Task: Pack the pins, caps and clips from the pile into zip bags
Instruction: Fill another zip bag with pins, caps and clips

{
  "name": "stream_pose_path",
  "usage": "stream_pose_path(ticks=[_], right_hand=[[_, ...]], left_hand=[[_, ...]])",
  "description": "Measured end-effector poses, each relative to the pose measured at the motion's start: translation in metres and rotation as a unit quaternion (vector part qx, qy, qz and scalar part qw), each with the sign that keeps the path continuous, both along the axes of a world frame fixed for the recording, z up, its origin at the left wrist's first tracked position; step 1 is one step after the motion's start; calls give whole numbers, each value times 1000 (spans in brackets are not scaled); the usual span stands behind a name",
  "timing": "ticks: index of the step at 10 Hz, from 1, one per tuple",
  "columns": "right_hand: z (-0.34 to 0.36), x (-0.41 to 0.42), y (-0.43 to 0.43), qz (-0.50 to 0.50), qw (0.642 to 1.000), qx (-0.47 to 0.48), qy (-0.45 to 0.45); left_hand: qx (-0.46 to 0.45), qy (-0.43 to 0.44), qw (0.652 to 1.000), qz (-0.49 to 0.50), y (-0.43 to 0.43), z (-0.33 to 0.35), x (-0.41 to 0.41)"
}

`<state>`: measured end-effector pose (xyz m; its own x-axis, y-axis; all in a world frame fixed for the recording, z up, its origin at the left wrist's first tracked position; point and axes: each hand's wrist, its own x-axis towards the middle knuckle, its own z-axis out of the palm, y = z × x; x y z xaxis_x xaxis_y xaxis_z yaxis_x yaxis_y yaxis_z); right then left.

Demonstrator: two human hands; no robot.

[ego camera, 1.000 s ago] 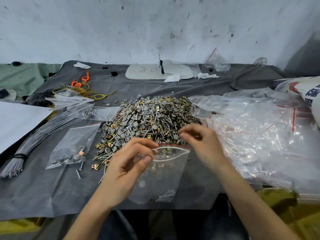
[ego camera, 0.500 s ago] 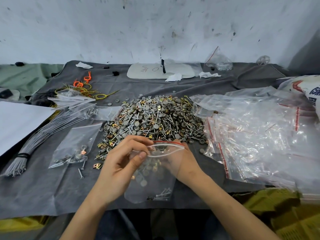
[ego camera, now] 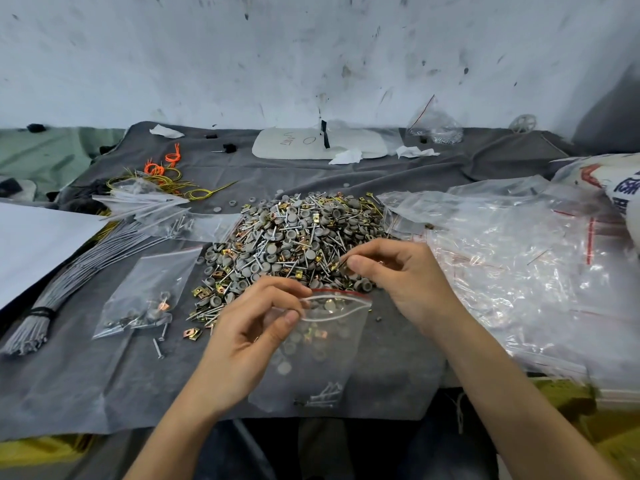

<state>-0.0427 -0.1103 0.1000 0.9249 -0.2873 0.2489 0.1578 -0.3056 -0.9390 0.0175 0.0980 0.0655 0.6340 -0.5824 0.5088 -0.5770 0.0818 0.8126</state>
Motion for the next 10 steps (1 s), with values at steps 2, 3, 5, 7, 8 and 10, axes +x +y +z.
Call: stream_pose_path(ticks=[2,3,5,7,8,10], right_hand=[[5,-10,14,40,991,-123,18],[2,-8,8,-1,997,-72,-10],[-51,18,-4,-17,988,-106,114],[-111,32,15,11,903,-404,145],[-115,37,15,-9,900,-418,122],[-86,25,12,-39,966,-239,93]], left_hand=[[6,-16,1000,0,-1,1,0],[-2,-10,1000,4,2,2,-2],[-14,-13,1000,9,6,4,-4],[-16,-17,1000,17,9,4,-1],[-13,-13,1000,22,9,3,0],[-17,0,1000,14,7,2,0]])
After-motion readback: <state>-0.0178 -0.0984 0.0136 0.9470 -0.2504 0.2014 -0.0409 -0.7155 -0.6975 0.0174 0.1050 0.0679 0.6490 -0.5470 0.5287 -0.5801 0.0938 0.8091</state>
